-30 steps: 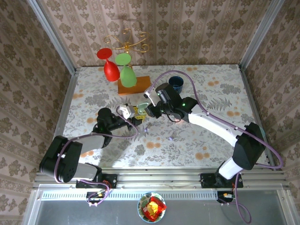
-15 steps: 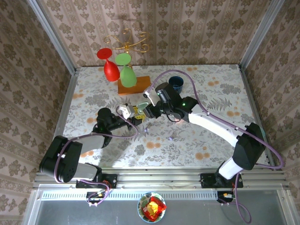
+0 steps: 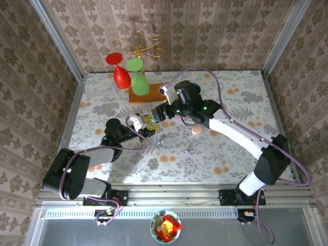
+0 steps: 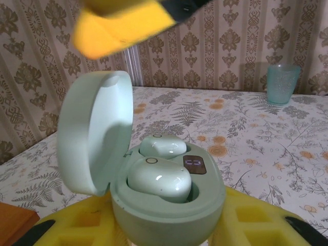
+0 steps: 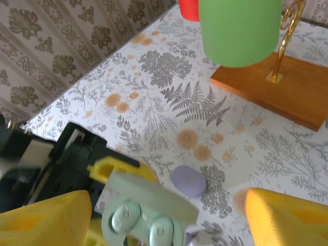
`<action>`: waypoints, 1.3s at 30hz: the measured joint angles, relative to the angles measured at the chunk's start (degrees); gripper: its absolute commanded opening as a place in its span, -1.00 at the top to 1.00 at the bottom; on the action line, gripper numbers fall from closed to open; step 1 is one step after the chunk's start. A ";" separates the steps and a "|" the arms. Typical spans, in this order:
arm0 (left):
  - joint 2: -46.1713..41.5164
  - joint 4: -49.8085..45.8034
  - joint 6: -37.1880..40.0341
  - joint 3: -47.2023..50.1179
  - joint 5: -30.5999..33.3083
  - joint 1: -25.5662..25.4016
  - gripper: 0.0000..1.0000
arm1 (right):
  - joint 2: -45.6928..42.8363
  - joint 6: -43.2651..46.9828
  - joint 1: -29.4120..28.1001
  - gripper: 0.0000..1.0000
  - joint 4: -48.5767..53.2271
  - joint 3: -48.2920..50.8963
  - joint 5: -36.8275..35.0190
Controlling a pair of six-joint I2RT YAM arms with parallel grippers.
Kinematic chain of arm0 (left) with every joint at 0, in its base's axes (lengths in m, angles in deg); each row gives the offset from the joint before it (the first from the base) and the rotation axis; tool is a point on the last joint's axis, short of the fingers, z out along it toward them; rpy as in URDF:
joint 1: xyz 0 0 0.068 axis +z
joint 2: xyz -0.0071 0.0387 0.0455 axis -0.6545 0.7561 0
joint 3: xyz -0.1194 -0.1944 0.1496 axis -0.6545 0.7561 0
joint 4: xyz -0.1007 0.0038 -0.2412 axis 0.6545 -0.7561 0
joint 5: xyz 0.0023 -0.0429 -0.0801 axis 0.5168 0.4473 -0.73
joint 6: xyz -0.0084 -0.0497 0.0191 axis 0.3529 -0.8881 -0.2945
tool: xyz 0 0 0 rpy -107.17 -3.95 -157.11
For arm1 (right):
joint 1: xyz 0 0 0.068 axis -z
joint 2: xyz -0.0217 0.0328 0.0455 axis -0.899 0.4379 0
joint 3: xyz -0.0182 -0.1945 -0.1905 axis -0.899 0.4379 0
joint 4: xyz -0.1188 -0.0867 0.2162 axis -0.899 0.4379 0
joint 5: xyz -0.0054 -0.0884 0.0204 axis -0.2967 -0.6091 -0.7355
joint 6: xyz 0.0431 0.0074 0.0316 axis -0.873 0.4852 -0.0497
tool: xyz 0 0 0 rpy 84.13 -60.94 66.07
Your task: Insert the wireless bluetooth earbuds into the charging case
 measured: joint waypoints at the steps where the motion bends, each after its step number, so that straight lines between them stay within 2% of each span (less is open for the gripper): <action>1: 0.00 0.13 0.00 0.13 -0.07 0.00 0.27 | 0.96 0.00 0.00 -0.62 0.04 -1.14 -0.57; 8: 0.00 1.22 -0.09 1.29 -0.09 0.33 0.27 | 4.74 0.07 0.00 -0.66 3.21 -4.09 -2.58; 23: 1.36 8.00 -5.20 1.81 1.99 1.05 0.27 | 2.67 -0.68 0.26 -0.68 3.80 -0.81 -1.62; 32: 2.16 10.14 -8.70 1.53 2.99 1.05 0.27 | -1.29 -17.11 6.95 -0.67 -6.43 5.84 15.72; 39: 2.16 10.40 -10.05 -0.83 4.17 0.96 0.28 | -1.55 -31.63 9.77 -0.67 -12.96 11.26 24.33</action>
